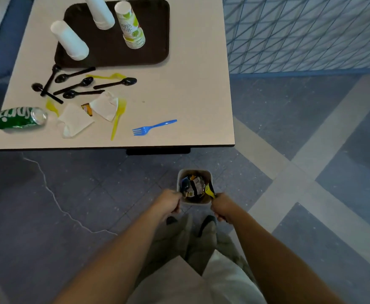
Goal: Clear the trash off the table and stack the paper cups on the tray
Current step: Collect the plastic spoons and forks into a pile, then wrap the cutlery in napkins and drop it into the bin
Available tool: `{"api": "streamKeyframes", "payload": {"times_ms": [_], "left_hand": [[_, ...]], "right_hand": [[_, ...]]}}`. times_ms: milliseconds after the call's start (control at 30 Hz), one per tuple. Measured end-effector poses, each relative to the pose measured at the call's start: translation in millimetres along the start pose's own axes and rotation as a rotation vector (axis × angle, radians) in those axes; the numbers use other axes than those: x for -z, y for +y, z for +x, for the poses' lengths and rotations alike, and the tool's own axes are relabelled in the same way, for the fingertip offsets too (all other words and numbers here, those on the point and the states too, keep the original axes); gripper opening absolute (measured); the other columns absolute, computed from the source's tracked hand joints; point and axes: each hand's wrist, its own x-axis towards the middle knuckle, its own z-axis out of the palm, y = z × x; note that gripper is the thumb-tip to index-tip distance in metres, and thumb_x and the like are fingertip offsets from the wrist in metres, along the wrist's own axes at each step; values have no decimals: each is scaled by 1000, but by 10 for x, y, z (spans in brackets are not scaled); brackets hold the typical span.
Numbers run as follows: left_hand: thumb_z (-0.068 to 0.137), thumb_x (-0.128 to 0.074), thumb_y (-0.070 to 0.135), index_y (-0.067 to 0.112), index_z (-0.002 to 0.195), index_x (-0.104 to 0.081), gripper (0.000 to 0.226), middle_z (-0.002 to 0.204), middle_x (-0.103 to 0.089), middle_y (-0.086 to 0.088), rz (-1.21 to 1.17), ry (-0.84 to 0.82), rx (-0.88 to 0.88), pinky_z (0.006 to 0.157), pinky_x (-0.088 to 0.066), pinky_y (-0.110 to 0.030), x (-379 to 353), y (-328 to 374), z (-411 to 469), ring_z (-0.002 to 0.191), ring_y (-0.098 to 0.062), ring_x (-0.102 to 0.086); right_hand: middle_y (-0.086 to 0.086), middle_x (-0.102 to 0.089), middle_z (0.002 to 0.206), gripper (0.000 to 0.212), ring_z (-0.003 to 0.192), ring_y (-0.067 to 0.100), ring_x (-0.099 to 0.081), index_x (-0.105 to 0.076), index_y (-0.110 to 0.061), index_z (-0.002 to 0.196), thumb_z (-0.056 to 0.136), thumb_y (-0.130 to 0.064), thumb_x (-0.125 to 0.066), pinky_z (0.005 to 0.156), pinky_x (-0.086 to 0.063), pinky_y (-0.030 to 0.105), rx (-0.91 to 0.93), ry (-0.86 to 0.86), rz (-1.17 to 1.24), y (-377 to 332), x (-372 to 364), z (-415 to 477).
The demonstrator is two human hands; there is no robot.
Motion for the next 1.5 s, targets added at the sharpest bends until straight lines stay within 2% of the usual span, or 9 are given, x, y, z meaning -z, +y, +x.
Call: {"api": "streamKeyframes", "payload": {"times_ms": [200,333,467,567,833,933,1133,1333,1500], "left_hand": [[105,-57,26,10,74,-70,37,58,-65,-2,147,98,0,62,-52,-27,-135,-132,985,52,-13,-62],[107,-55,26,5,91,-71,30,66,-67,-4,125,115,27,40,-43,-15,-251,-175,1527,43,-5,-60],[105,-59,37,9,116,-63,30,102,-69,-15,-9,52,80,81,-63,-35,-330,-188,1855,87,-26,-70],[100,-58,45,17,135,-60,45,124,-67,-11,54,69,46,101,-57,-47,-304,-223,1907,112,-32,-66],[102,-59,32,33,148,-53,47,142,-60,-2,-94,150,-61,105,-53,-46,-39,-5,1092,115,-21,-62],[103,-58,26,31,151,-51,49,143,-59,-4,-107,157,-93,104,-53,-43,57,123,647,121,-26,-61],[97,-65,27,36,148,-54,52,142,-63,-14,-154,212,-194,109,-50,-55,172,276,-95,132,-41,-58],[99,-63,22,35,145,-57,48,136,-64,-21,-319,316,-306,109,-51,-50,346,315,-656,129,-32,-61],[99,-69,21,32,149,-55,52,124,-62,-6,-386,345,-368,77,-53,-31,671,260,-903,84,-13,-64]], "right_hand": [[11,-57,61,28,48,17,-52,-59,-5,73,98,-3,-47,46,-42,26,6,-22,-67,-51,-232,924],[13,-66,66,27,41,17,-52,-67,2,87,100,-12,-48,42,-41,25,-20,-31,-41,-99,-357,1488],[16,-65,106,29,94,29,-63,-63,-2,119,103,-22,-50,78,-48,33,51,43,-6,-172,-439,1809],[20,-65,123,37,113,34,-63,-61,-2,129,105,-26,-47,91,-50,37,25,69,33,-180,-415,1819],[13,-66,122,41,100,27,-65,-56,-24,140,104,-38,-44,79,-53,36,61,107,112,-331,-297,1068],[10,-66,119,36,104,27,-64,-61,-21,134,105,-35,-46,94,-54,42,131,103,117,-526,-209,476],[5,-66,104,29,94,21,-63,-62,-19,116,107,-36,-41,95,-54,43,293,77,105,-879,-57,-478],[0,-67,113,30,102,18,-63,-64,-24,125,105,-36,-45,95,-49,37,535,103,41,-1294,21,-1070],[8,-57,132,36,91,17,-62,-59,-15,136,103,-22,-49,80,-47,28,689,178,-76,-1763,61,-1190]]}}
